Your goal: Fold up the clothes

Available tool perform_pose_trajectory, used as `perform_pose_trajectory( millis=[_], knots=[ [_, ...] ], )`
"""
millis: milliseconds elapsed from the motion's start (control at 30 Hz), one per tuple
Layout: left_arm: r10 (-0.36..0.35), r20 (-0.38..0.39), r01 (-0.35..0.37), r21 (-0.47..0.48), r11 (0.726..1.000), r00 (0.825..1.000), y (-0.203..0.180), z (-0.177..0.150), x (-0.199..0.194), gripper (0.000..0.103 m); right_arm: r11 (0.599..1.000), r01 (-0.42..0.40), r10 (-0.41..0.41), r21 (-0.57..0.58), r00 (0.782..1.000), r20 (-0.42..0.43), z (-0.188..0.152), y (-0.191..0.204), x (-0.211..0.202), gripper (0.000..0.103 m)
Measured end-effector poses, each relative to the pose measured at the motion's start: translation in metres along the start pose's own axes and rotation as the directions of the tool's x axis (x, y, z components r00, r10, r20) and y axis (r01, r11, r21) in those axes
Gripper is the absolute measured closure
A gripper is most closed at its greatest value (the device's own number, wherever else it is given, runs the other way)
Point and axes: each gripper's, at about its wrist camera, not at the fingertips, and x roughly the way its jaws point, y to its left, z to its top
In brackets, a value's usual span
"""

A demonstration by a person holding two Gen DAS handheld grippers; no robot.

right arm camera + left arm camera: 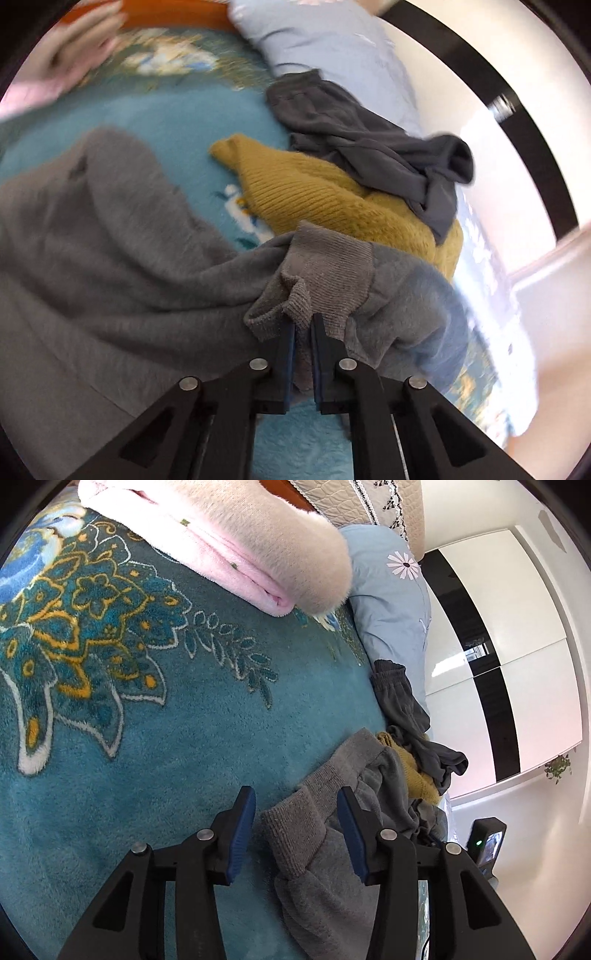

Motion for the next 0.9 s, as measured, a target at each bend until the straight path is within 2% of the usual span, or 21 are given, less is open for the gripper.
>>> perform_pose_trajectory(
  millis=[100,167,200,333,400,467,567,633,767,800,900],
  knots=[
    [-0.014,0.008,0.014,0.002,1.0,1.0,0.001,-0.001,-0.001,0.056,0.983,-0.078,0.07,0.164,0.996,0.054,-0.001,-0.037,-0.02,0.095],
    [-0.016,0.013,0.016,0.002,1.0,1.0,0.001,-0.001,-0.002,0.056,0.944,-0.12,0.088,0.307,0.989,0.115,-0.01,-0.081,-0.042,0.095],
    [-0.02,0.015,0.02,-0.001,1.0,1.0,0.002,-0.001,-0.002,0.056,0.913,-0.139,0.087,0.384,0.985,0.148,-0.017,-0.108,-0.054,0.095],
    [-0.033,0.025,0.033,-0.015,0.999,0.999,0.004,-0.002,-0.003,0.056,0.754,-0.146,-0.023,0.641,0.969,0.247,-0.078,-0.226,-0.106,0.095],
    [-0.027,0.029,0.028,-0.015,1.0,0.999,0.004,-0.002,-0.003,0.056,0.666,-0.131,-0.101,0.735,0.96,0.262,-0.118,-0.277,-0.129,0.095],
    [-0.022,0.024,0.023,-0.016,1.0,0.999,0.004,-0.002,-0.002,0.056,0.573,-0.104,-0.167,0.813,0.956,0.24,-0.167,-0.316,-0.142,0.095],
    [-0.014,0.019,0.014,-0.015,1.0,1.0,0.004,-0.003,0.001,0.056,0.452,-0.031,-0.224,0.891,0.963,0.147,-0.245,-0.35,-0.144,0.095],
    [-0.004,0.018,0.004,-0.011,1.0,1.0,0.003,-0.004,0.003,0.056,0.353,0.025,-0.223,0.935,0.973,0.058,-0.3,-0.36,-0.128,0.095],
    [0.017,0.016,-0.017,0.005,1.0,1.0,0.001,-0.007,0.008,0.056,0.176,0.043,-0.102,0.983,0.994,-0.025,-0.385,-0.351,-0.079,0.095],
    [0.022,0.017,-0.022,0.009,1.0,1.0,0.001,-0.007,0.008,0.056,0.151,0.049,-0.077,0.987,0.996,-0.038,-0.398,-0.344,-0.068,0.095],
    [0.029,0.022,-0.029,0.02,0.999,0.999,0.0,-0.009,0.01,0.056,0.115,0.037,-0.043,0.993,0.999,-0.032,-0.416,-0.331,-0.052,0.095]
  ],
)
